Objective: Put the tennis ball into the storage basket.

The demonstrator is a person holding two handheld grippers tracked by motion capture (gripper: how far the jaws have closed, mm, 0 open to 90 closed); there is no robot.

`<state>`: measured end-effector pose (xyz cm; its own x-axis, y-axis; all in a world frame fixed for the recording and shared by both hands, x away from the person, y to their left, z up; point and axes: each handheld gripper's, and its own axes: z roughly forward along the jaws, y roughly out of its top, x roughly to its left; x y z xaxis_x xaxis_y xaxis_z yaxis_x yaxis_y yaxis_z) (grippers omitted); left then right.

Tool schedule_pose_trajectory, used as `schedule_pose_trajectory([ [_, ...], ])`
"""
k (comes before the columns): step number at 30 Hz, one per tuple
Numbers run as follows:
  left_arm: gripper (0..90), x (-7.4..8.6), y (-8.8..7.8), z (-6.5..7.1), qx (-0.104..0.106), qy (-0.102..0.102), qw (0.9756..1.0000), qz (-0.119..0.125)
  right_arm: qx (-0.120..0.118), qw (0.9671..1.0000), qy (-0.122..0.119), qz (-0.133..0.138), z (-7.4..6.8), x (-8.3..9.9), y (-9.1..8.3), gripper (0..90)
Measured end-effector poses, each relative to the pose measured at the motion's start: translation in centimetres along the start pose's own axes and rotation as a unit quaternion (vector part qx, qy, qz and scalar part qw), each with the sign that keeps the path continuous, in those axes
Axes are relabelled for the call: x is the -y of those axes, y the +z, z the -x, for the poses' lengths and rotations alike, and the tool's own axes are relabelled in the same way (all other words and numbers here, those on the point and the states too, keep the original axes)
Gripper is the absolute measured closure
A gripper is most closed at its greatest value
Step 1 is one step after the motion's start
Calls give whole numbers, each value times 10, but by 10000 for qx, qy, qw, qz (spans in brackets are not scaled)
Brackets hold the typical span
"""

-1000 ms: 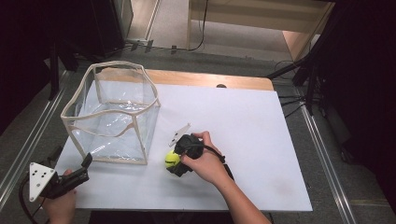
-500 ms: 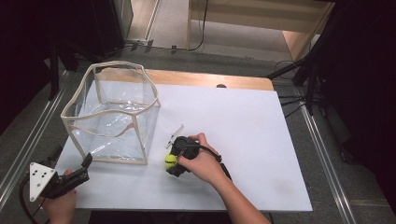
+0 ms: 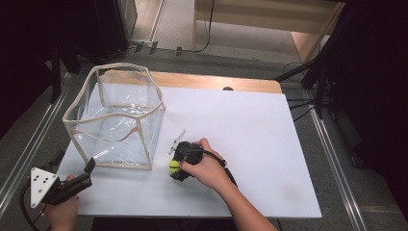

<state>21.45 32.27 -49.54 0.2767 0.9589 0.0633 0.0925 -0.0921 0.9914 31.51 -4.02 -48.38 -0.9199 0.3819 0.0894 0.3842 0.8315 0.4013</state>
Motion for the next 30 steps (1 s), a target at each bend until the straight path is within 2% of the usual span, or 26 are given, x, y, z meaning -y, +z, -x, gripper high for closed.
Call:
schedule_pose_trajectory([
  [16,68,0,0,0,-7,-20,10000,8,-137,9999,-39,50,0,-8,-5,242],
  [23,68,0,0,0,-5,-32,10000,15,-177,9998,-57,116,1,-16,-8,242],
  [24,68,0,0,0,-5,-32,10000,16,-191,9996,-152,167,2,-17,-8,242],
  [30,68,0,0,0,1,-47,10000,16,-197,9996,-141,171,2,-26,-15,242],
])
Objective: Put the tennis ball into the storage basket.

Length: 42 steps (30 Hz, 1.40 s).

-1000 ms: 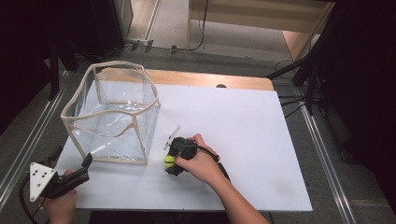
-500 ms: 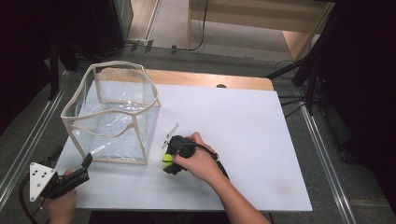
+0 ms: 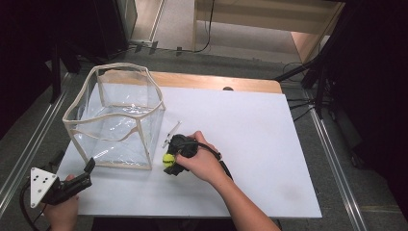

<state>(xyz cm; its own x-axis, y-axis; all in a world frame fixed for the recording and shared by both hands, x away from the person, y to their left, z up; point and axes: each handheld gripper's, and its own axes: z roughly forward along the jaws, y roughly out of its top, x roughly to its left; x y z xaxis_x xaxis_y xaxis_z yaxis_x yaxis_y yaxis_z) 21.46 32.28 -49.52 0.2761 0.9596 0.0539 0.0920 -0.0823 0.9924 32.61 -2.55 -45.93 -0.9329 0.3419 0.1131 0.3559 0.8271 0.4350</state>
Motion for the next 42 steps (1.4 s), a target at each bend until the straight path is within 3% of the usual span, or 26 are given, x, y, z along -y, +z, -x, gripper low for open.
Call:
schedule_pose_trajectory([
  [22,68,0,0,-1,-10,-21,10000,8,-163,9996,-109,180,6,-28,-29,242],
  [42,68,0,0,-1,-7,-22,10000,7,-149,9993,-243,228,5,-45,-57,242],
])
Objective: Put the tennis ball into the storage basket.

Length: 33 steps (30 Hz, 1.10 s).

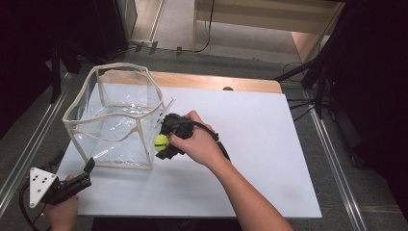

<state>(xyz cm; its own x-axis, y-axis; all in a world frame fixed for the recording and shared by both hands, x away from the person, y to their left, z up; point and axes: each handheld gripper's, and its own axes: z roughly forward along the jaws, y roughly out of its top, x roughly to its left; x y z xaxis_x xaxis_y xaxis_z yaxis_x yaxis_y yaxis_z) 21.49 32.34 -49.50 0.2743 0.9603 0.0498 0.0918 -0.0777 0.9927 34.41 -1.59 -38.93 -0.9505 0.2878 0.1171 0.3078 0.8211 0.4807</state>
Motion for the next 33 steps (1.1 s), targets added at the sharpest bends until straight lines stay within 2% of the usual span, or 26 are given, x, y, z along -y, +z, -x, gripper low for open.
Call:
schedule_pose_trajectory([
  [10,68,0,0,0,2,2,10000,9,23,10000,5,9,0,-11,-17,242],
  [24,68,0,0,0,-4,1,10000,0,-59,9998,-205,-11,-2,-26,-32,242],
  [33,68,0,0,0,-3,1,10000,1,-5,9998,-202,19,-1,-34,-45,242],
])
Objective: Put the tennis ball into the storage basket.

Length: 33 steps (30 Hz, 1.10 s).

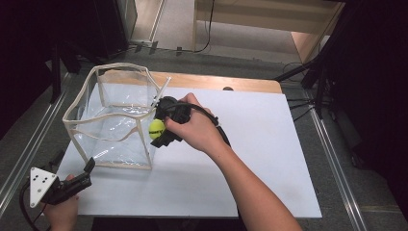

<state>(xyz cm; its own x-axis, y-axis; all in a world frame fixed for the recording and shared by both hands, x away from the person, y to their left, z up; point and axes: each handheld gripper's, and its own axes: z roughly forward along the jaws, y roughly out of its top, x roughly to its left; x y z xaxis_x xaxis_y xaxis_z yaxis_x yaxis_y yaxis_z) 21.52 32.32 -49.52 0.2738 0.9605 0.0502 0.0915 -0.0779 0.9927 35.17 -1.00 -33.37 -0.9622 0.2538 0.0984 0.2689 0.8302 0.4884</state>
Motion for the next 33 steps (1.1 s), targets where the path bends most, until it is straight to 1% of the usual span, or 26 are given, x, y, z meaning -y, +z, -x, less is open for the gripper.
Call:
schedule_pose_trajectory([
  [2,68,0,0,0,8,-3,10000,-6,25,10000,-47,25,1,-3,-5,242],
  [8,68,0,0,0,3,-14,10000,-2,46,10000,-48,25,0,-8,-12,242],
  [12,68,0,0,0,17,-34,10000,20,41,9999,-76,56,1,-10,-15,242],
  [13,68,0,0,0,18,-33,10000,21,58,9999,-51,67,1,-11,-16,242],
  [14,68,0,0,0,17,-33,10000,15,36,9999,-82,63,1,-12,-17,242],
  [17,68,0,0,0,18,-34,10000,17,67,9999,-57,77,2,-14,-19,242],
  [18,68,0,0,0,14,-43,10000,22,59,9999,-86,80,3,-15,-19,242],
  [25,68,0,0,0,11,-38,10000,23,82,9999,-23,120,8,-20,-25,242],
  [26,68,0,0,0,11,-38,10000,23,89,9999,-52,135,9,-21,-25,242],
  [31,68,0,0,-1,19,-45,10000,13,120,9998,-31,144,10,-24,-28,242],
  [32,68,0,0,-1,19,-46,10000,13,128,9998,-63,156,11,-25,-28,242],
  [33,68,0,0,-1,23,-46,10000,12,136,9998,-19,159,11,-26,-29,242],
])
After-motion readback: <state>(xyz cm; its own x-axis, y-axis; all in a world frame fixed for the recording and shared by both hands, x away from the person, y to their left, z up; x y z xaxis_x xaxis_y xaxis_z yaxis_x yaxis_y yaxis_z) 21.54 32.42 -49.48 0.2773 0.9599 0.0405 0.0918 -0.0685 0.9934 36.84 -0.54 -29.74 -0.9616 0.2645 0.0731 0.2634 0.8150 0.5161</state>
